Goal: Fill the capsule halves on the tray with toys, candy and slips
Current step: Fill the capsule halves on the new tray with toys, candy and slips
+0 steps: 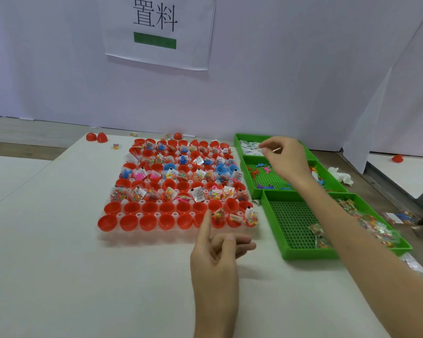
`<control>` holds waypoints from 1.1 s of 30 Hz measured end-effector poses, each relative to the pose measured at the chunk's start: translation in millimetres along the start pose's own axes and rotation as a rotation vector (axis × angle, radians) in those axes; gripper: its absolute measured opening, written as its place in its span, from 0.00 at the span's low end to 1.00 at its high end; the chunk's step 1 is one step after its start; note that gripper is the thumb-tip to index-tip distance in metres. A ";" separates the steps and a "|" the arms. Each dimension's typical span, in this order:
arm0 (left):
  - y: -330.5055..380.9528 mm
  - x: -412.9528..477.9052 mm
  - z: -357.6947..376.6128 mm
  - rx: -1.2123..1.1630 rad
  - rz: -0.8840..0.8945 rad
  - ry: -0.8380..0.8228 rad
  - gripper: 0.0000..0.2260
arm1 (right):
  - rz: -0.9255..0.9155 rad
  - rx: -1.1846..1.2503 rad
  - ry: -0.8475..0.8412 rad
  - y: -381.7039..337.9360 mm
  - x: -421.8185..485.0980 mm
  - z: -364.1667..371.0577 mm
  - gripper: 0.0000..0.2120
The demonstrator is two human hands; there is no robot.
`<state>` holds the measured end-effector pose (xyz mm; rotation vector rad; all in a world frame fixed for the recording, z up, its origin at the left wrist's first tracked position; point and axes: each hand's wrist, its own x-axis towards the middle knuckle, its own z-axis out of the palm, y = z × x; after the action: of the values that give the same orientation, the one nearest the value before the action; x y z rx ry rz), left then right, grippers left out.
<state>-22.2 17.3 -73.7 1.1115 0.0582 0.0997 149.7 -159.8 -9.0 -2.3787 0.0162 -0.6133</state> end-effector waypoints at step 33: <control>1.9 5.5 -3.0 0.017 0.049 -0.052 0.14 | -0.029 -0.359 -0.019 81.5 67.9 -5.1 0.07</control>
<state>-17.1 21.4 -73.3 1.1323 -0.0145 0.1142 219.9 -237.5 -27.0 -2.7347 0.0906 -0.6461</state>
